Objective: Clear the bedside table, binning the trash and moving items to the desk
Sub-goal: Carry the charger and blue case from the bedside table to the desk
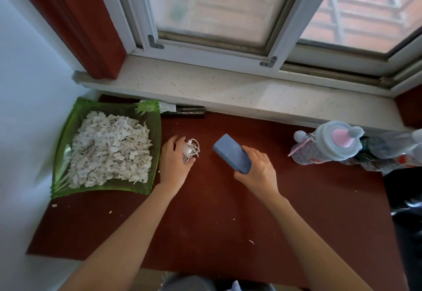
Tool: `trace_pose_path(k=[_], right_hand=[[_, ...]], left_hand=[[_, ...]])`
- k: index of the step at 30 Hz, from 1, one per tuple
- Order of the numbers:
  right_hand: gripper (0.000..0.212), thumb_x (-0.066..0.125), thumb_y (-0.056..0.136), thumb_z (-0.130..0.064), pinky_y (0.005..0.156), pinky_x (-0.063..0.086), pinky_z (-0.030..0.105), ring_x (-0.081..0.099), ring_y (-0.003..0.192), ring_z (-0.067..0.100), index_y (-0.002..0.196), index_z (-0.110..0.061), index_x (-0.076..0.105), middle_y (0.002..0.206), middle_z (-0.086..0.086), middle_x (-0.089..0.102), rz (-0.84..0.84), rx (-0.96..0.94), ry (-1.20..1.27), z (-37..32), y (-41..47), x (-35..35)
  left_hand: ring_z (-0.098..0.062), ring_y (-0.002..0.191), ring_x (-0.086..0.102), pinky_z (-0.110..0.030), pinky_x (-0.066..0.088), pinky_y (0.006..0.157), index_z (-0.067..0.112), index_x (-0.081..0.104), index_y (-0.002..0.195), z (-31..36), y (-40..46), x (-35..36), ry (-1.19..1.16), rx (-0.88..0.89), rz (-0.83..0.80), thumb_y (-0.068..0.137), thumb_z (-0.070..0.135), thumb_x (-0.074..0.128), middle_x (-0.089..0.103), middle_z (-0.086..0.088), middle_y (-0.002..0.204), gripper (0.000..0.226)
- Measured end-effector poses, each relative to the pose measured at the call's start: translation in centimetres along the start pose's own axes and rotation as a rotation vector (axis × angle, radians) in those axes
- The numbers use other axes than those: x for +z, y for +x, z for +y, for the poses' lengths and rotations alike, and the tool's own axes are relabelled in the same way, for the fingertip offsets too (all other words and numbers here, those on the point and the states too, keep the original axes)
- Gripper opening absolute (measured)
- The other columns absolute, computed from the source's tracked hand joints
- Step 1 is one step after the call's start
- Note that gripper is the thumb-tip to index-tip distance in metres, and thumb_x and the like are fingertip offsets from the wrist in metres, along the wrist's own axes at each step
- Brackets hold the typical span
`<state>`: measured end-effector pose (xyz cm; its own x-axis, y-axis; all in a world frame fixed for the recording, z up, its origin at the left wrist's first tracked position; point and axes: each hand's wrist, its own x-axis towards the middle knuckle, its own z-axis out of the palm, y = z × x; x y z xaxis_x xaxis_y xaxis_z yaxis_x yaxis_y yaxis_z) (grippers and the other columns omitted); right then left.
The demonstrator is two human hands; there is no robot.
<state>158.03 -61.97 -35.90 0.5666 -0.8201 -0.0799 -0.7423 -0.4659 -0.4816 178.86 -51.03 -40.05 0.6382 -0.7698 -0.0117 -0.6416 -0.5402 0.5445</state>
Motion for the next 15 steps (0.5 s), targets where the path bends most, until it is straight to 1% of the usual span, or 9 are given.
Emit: trace_pose_path(k=[3,6,8,11,15], right_hand=[[0.074,0.076,0.066,-0.032,0.090,0.044,0.032,0.051,0.111,0.019,0.133,-0.016,0.048,0.129,-0.002,0.056,-0.002,-0.039,-0.022,0.1,1.3,0.0],[0.074,0.077,0.065,-0.030,0.090,0.043,0.033,0.052,0.110,0.023,0.132,-0.014,0.049,0.128,0.001,0.057,-0.004,-0.063,-0.032,0.5,2.7,0.2],[0.075,0.078,0.064,-0.028,0.090,0.043,0.035,0.052,0.110,0.025,0.132,-0.013,0.050,0.128,0.002,0.058,-0.016,-0.064,-0.030,0.6,3.6,0.4],[0.075,0.078,0.062,-0.024,0.091,0.044,0.038,0.052,0.109,0.028,0.131,-0.013,0.050,0.127,0.004,0.058,-0.040,-0.073,-0.018,0.9,5.1,0.6],[0.074,0.077,0.062,-0.018,0.092,0.044,0.042,0.054,0.108,0.035,0.130,-0.009,0.051,0.125,0.011,0.059,-0.088,-0.148,-0.008,1.3,6.9,1.2]], left_hand=[[-0.034,0.129,0.042,-0.046,0.041,0.105,0.008,0.043,0.135,0.0,-1.7,-0.3,0.103,0.097,0.019,0.074,0.024,0.077,0.043,-0.018,0.140,0.072],[-0.037,0.135,0.035,-0.048,0.039,0.107,0.009,0.033,0.143,-0.1,-4.1,-0.5,0.211,0.177,0.031,0.078,0.024,0.071,0.037,-0.021,0.146,0.076],[-0.037,0.138,0.031,-0.049,0.038,0.107,0.010,0.029,0.145,-0.5,-5.7,-0.4,0.256,0.199,0.016,0.080,0.026,0.067,0.033,-0.021,0.149,0.077],[-0.037,0.138,0.030,-0.051,0.039,0.106,0.009,0.033,0.143,-1.0,-7.9,-0.1,0.295,0.185,-0.039,0.081,0.029,0.066,0.031,-0.020,0.150,0.073],[-0.036,0.138,0.031,-0.052,0.041,0.103,0.010,0.043,0.138,-1.8,-10.7,0.8,0.351,0.182,-0.149,0.080,0.034,0.068,0.034,-0.019,0.149,0.068]])
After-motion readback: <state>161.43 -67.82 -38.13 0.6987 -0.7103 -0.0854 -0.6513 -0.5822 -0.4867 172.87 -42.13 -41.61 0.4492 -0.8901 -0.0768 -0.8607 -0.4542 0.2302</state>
